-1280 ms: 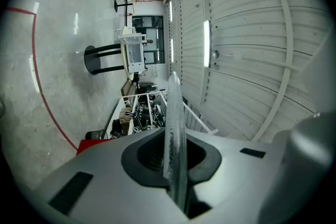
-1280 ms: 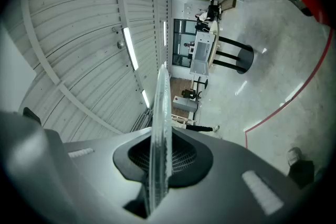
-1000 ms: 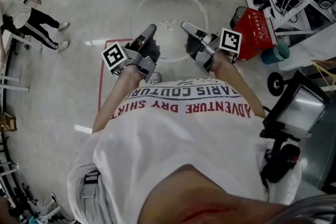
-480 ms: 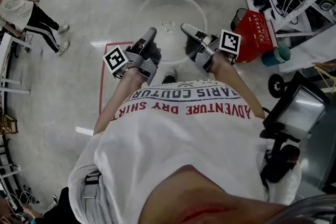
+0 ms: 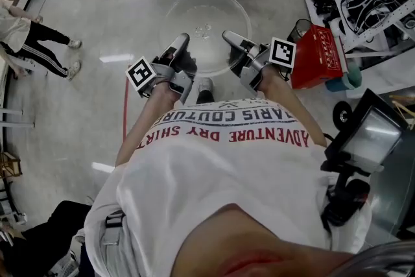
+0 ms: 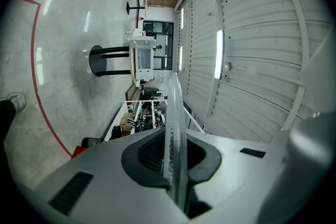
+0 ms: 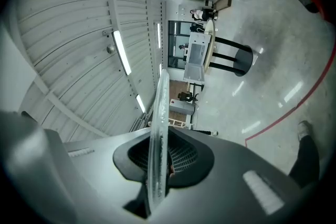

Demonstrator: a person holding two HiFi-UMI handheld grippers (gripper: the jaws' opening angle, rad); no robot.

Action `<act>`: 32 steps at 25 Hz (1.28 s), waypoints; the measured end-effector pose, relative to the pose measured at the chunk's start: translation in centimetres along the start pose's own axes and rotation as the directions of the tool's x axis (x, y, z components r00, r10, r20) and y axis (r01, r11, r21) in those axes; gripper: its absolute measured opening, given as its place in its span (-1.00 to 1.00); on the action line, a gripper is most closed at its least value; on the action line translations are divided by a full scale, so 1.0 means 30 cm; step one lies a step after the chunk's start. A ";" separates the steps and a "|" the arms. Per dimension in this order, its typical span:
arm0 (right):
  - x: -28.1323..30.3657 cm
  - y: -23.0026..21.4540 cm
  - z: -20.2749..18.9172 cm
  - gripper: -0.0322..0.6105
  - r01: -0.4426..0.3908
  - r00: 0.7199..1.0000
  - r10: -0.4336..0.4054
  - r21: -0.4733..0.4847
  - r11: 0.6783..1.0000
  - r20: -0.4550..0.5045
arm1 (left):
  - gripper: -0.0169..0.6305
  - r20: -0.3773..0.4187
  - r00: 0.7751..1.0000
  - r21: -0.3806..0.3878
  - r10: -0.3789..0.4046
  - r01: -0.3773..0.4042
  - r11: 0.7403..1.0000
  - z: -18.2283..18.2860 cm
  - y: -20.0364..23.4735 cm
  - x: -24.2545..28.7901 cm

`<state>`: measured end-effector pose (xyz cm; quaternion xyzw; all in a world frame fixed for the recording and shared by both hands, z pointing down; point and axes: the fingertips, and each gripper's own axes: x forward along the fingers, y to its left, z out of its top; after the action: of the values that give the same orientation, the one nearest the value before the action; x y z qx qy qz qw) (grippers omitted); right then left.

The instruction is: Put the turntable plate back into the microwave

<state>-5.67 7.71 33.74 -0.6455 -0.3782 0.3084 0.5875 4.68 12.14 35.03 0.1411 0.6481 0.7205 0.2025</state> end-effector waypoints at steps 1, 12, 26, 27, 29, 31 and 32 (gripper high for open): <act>-0.010 0.001 -0.001 -0.83 0.009 1.000 -0.009 0.003 1.000 0.018 | -0.87 -0.016 1.000 -0.006 0.006 -0.007 1.000 -0.005 -0.002 0.004; -0.015 -0.020 0.004 -0.83 0.016 0.999 -0.017 0.026 1.000 0.027 | -0.87 -0.019 0.999 0.013 0.046 -0.046 0.999 -0.003 0.001 0.008; 0.000 -0.011 0.011 -0.82 -0.014 1.000 0.014 -0.018 1.000 -0.005 | -0.87 0.023 1.000 0.037 0.017 -0.018 0.999 0.002 -0.006 0.000; 0.001 -0.015 0.012 -0.82 -0.014 1.000 0.014 -0.017 1.000 -0.009 | -0.87 0.030 0.999 0.033 0.019 -0.020 0.999 0.002 -0.003 0.000; 0.016 -0.038 0.032 -0.82 -0.014 1.000 0.014 -0.010 1.000 -0.018 | -0.87 0.045 0.999 0.023 0.026 -0.027 0.999 0.016 0.018 0.015; 0.055 -0.093 0.085 -0.82 -0.010 1.000 0.010 0.004 1.000 -0.028 | -0.87 0.060 0.997 0.016 0.038 -0.039 0.999 0.058 0.065 0.064; 0.083 -0.127 0.121 -0.82 -0.008 0.999 0.009 0.011 1.000 -0.032 | -0.87 0.065 0.997 0.014 0.043 -0.044 0.999 0.089 0.092 0.099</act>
<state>-7.93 11.83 37.21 -0.6489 -0.3642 0.3024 0.5957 3.01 15.68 37.91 0.1801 0.6435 0.7148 0.2064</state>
